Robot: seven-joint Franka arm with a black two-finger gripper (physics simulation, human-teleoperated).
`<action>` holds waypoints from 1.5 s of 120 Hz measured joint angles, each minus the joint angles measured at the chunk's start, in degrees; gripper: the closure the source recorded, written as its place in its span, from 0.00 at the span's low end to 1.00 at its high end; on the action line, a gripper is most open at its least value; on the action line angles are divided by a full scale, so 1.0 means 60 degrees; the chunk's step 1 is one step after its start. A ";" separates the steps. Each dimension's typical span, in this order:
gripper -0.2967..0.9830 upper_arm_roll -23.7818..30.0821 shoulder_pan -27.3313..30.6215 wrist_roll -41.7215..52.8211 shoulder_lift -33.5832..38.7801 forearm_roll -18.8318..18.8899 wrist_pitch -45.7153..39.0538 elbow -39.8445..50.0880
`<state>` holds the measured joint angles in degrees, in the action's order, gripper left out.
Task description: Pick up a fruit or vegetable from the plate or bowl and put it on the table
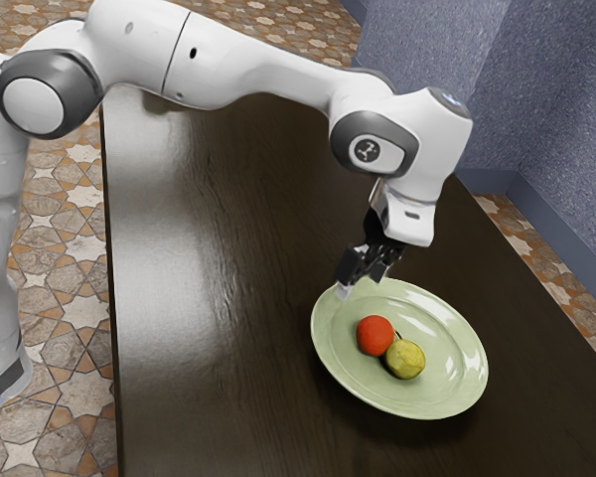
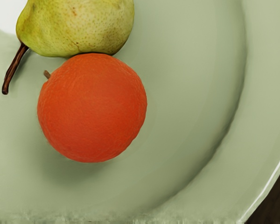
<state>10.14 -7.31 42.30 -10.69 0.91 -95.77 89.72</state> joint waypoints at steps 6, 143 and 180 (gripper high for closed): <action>0.24 -0.0019 0.0019 -0.0014 -0.0043 0.0105 -0.0100 0.0002; 0.24 0.0142 -0.0275 -0.0271 -0.1223 -0.0248 -0.1472 -0.0009; 0.24 0.0128 -0.0275 -0.0280 -0.1471 -0.0240 -0.1621 -0.0007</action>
<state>10.90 -8.96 40.62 -19.51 -0.53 -105.50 89.67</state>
